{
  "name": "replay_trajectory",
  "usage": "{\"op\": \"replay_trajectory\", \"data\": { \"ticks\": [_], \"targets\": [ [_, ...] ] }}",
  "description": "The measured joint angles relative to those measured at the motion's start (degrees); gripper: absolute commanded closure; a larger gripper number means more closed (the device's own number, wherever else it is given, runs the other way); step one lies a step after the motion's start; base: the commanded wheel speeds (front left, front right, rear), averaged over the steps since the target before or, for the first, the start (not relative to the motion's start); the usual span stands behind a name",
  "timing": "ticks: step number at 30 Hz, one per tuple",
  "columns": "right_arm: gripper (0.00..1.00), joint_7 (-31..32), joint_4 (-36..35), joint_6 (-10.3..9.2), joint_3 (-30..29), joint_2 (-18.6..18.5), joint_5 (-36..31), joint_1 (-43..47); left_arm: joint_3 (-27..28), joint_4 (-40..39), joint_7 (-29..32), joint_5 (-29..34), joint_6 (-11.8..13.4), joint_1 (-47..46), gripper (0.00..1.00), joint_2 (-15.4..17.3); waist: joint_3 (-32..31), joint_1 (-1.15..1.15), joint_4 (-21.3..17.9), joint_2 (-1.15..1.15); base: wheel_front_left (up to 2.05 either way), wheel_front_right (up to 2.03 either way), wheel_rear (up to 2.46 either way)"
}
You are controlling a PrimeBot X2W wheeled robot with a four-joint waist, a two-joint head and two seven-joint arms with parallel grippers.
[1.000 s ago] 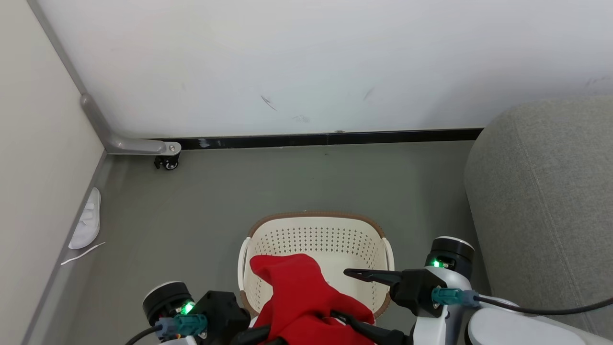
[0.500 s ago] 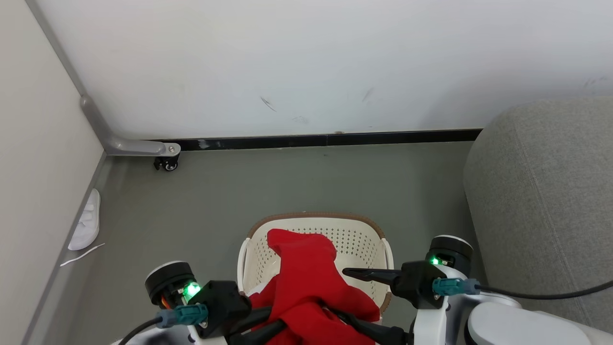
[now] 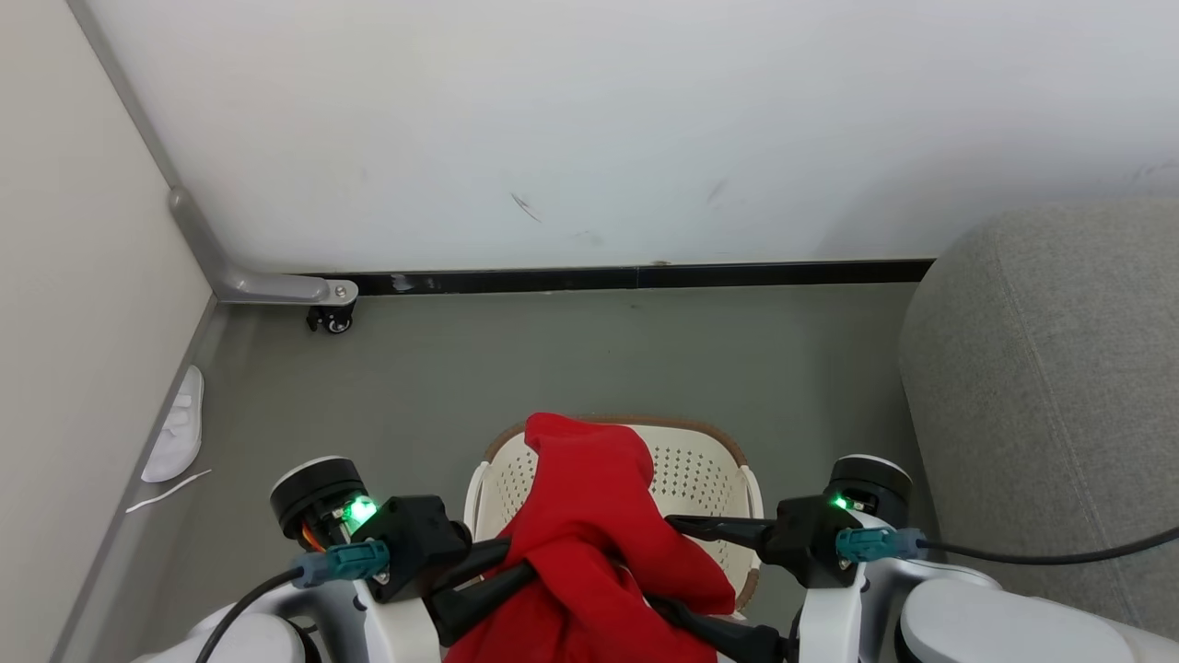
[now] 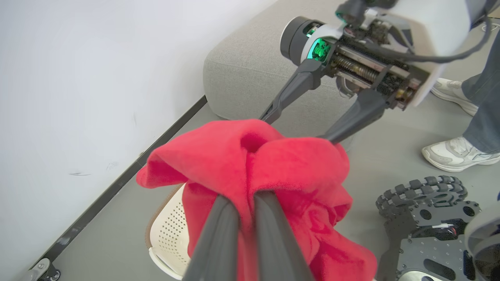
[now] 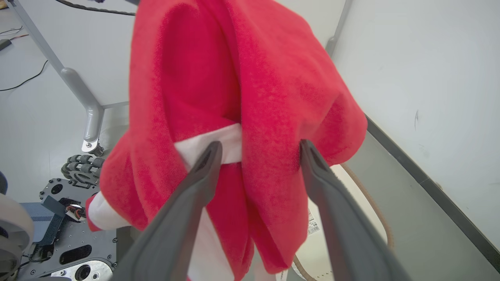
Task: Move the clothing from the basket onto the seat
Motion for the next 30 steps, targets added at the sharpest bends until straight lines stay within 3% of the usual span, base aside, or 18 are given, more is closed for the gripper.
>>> {"op": "replay_trajectory", "data": {
  "ticks": [17, 30],
  "targets": [
    [0.00, -1.1, 1.2, 0.00, 1.1, 0.3, 1.4, -0.7, -4.8, 2.8, -4.3, -1.1, 0.0, -6.1, 1.00, -1.1, -0.6, 0.00, 0.1, 0.00, 0.00, 0.00, 0.00],
    [0.00, -1.7, 1.8, 0.00, 1.4, 0.3, 2.2, -1.2, -5.1, 5.8, -7.0, -4.2, 0.0, -8.8, 1.00, -2.1, -1.1, 0.00, 0.1, 0.00, 0.00, 0.00, 0.00]
  ]
}}
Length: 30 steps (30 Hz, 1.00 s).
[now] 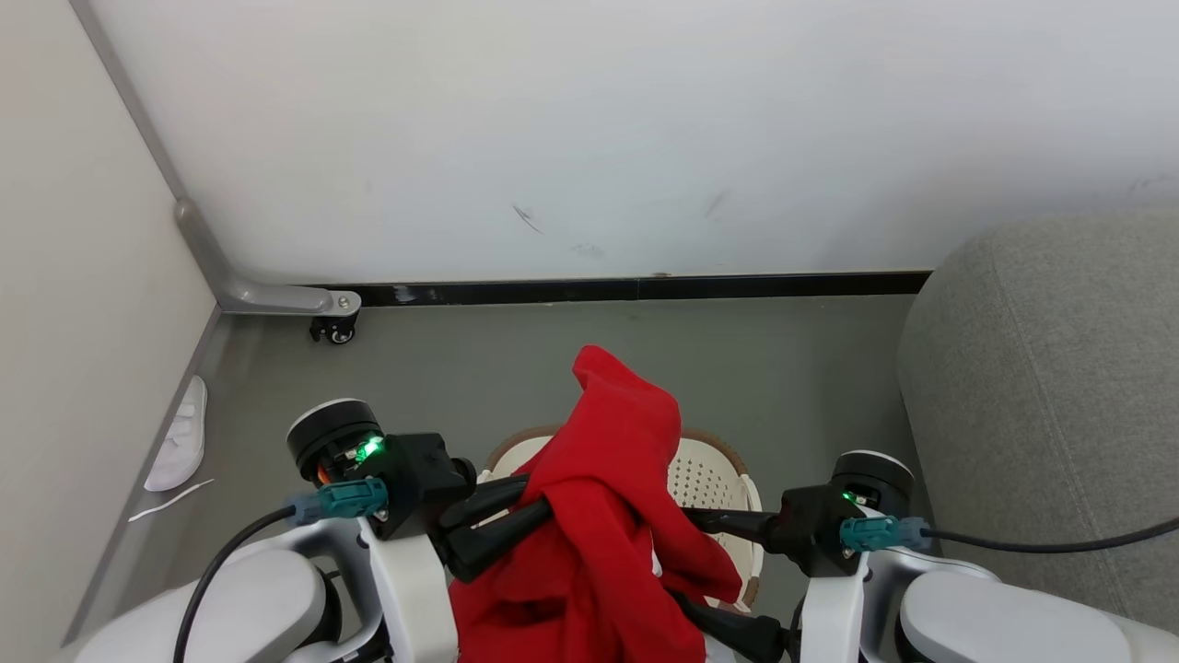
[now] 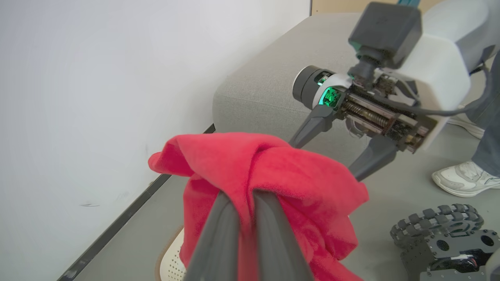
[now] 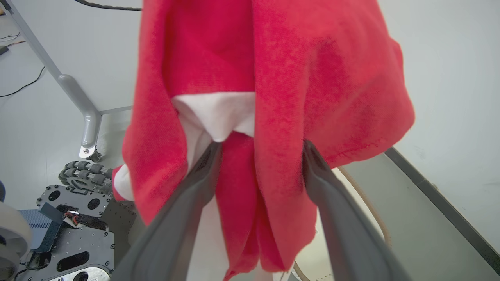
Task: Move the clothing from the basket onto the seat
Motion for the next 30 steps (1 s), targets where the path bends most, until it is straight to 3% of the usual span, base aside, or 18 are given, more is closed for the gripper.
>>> {"op": "replay_trajectory", "data": {
  "ticks": [23, 24, 25, 26, 28, 30],
  "targets": [
    [0.00, -1.4, 1.5, 0.00, 0.2, 0.2, 0.0, 0.0, -1.5, 2.0, -2.7, -4.0, 0.0, -3.3, 1.00, -3.0, -0.2, 0.00, 0.5, 0.00, 0.00, 0.00, 0.00],
    [0.06, -1.6, 1.6, 0.00, 0.2, 0.3, 0.0, 0.0, -1.4, 2.0, -2.7, -4.1, 0.0, -3.4, 1.00, -3.2, -0.2, 0.00, 0.5, 0.00, 0.00, 0.00, 0.00],
    [0.31, -1.7, 1.7, 0.00, 0.2, 0.3, 0.0, 0.0, -1.4, 2.0, -2.7, -4.2, 0.0, -3.4, 1.00, -3.3, -0.1, 0.00, 0.5, 0.00, 0.00, 0.00, 0.00],
    [0.41, -1.7, 1.8, 0.00, 0.2, 0.4, 0.0, 0.0, -1.5, 2.0, -2.8, -4.6, 0.0, -3.4, 1.00, -3.5, -0.1, 0.00, 0.5, 0.00, 0.00, 0.00, 0.00],
    [0.33, -1.8, 1.9, 0.00, 0.2, 0.5, 0.0, 0.0, -1.5, 1.8, -2.9, -5.3, 0.0, -3.4, 1.00, -4.0, -0.1, 0.00, 0.6, 0.00, 0.00, 0.00, 0.00],
    [0.09, -1.8, 2.0, 0.00, 0.2, 0.6, 0.0, 0.0, -1.8, 1.5, -3.2, -6.0, 0.0, -3.4, 1.00, -4.6, 0.0, 0.00, 0.6, 0.00, 0.00, 0.00, 0.00]
  ]
}}
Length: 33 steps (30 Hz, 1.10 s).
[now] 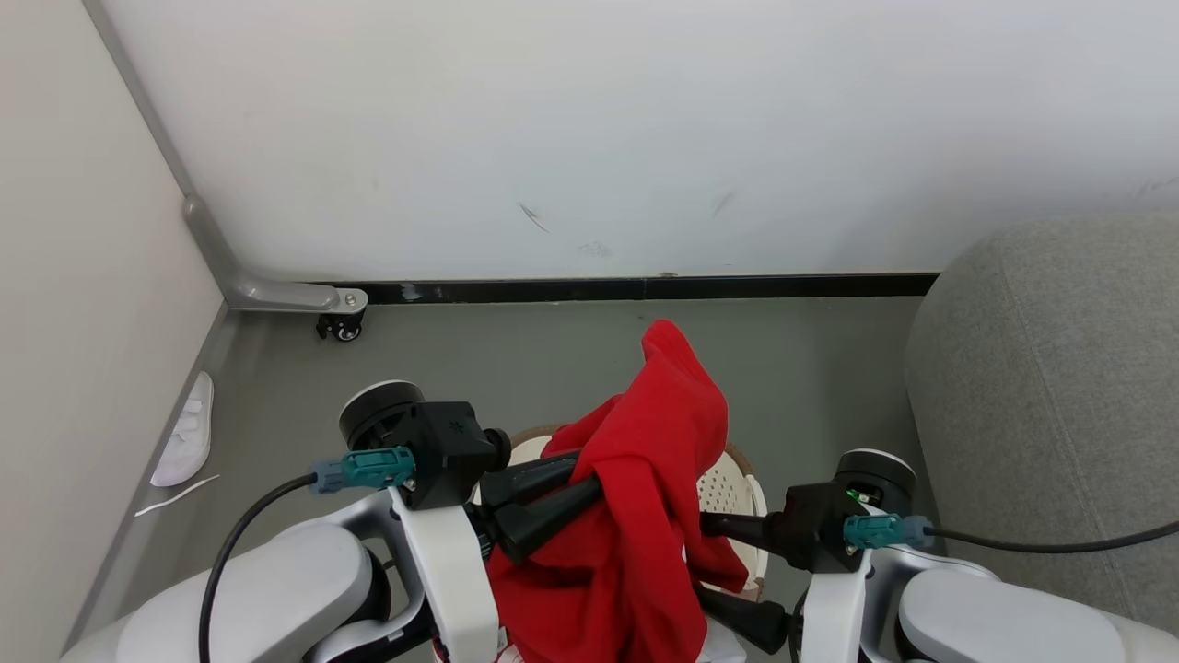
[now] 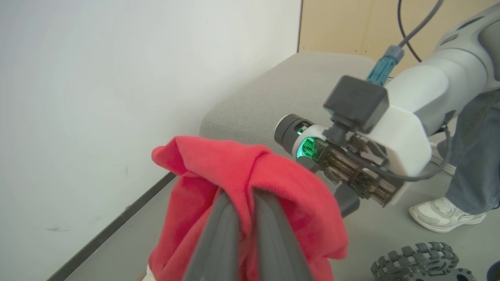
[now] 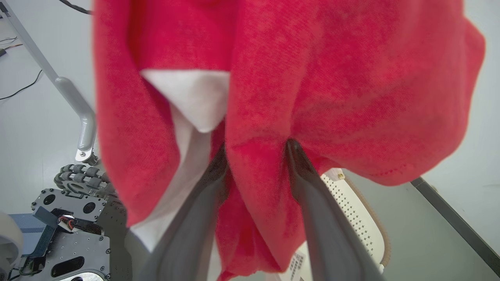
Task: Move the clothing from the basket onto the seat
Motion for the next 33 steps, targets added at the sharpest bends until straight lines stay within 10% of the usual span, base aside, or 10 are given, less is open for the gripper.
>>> {"op": "replay_trajectory", "data": {
  "ticks": [3, 5, 9, 27, 33],
  "targets": [
    [0.07, -0.1, 0.1, 0.00, 0.0, 0.1, 0.0, 0.0, -0.4, -0.2, 0.0, -0.1, 0.0, -0.1, 1.00, -0.2, 0.0, 0.00, 0.1, 0.00, 0.00, 0.00, 0.00],
    [0.49, -0.5, 0.2, 0.00, 0.0, 0.4, 0.0, 0.0, -0.4, -0.4, 0.0, -0.9, 0.0, -0.3, 1.00, -0.2, 0.1, 0.00, 0.1, 0.00, 0.00, 0.00, 0.00],
    [1.00, -0.6, 0.4, 0.00, 0.0, 0.5, -0.1, 0.0, -0.6, -0.5, -0.1, -1.4, 0.0, -1.1, 1.00, -0.2, 0.0, 0.00, 0.2, 0.00, 0.00, 0.00, 0.00],
    [1.00, -1.5, 2.1, 0.00, -3.4, 0.6, -0.1, 0.0, -1.1, 3.7, -1.6, -2.7, 0.0, -1.0, 1.00, 1.4, 0.1, 0.00, -0.1, 0.00, 0.00, 0.00, 0.00],
    [1.00, -1.7, 2.1, 0.00, -6.4, 0.5, -0.1, 0.0, -1.6, 4.9, -2.3, -3.7, 0.0, 0.2, 0.77, 1.1, -0.3, 0.00, -0.2, 0.00, 0.00, 0.00, 0.00]
  ]
}}
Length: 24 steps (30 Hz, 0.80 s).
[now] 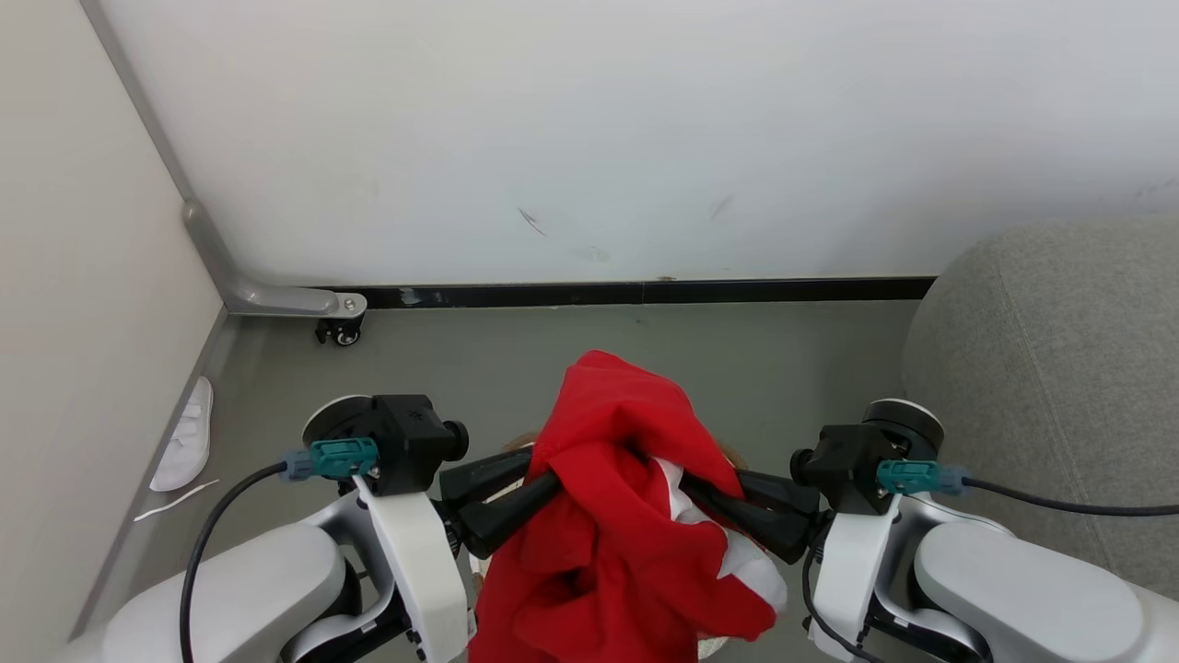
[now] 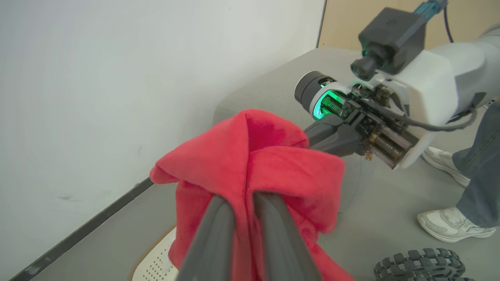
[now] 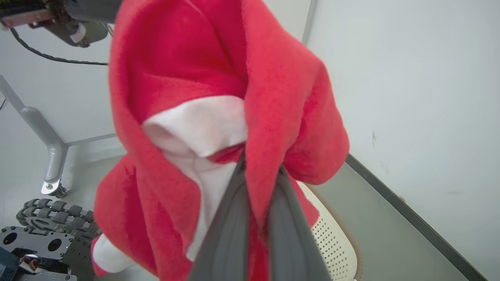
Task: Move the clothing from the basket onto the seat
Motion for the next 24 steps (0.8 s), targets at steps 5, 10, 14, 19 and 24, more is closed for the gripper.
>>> {"op": "replay_trajectory", "data": {
  "ticks": [5, 10, 14, 19, 24],
  "targets": [
    [1.00, -0.1, -0.2, 0.00, -0.5, 0.0, 0.0, 0.0, -0.2, 1.0, -0.8, -1.0, 0.0, 1.0, 0.62, -1.0, -0.3, 0.00, -0.1, 0.00, 0.00, 0.00, 0.00],
    [1.00, -0.1, -0.3, 0.00, -1.9, -0.2, -0.6, 0.0, -0.5, 2.1, -1.5, -1.3, 0.0, 1.4, 0.51, -1.1, -0.6, 0.00, -0.1, 0.00, 0.00, 0.00, 0.00],
    [1.00, -0.3, -0.4, 0.00, -3.5, -0.5, -1.2, 0.0, -1.0, 2.4, -1.8, -1.3, 0.0, 1.5, 0.00, -1.1, -0.7, 0.00, -0.2, 0.00, 0.00, 0.00, 0.00],
    [1.00, -0.3, -0.4, 0.00, -5.3, -1.2, -1.8, 0.0, -1.5, 2.6, -2.3, -1.3, 0.0, 1.6, 0.00, -1.1, -0.8, 0.00, -0.3, 0.00, 0.00, 0.00, 0.00],
    [1.00, -0.3, -0.3, 0.00, -7.4, -1.9, -2.4, 0.0, -1.5, 3.6, -3.0, -1.3, 0.0, 2.7, 0.00, -0.7, -0.9, 0.00, -0.3, 0.00, 0.00, 0.00, 0.00]
  ]
}}
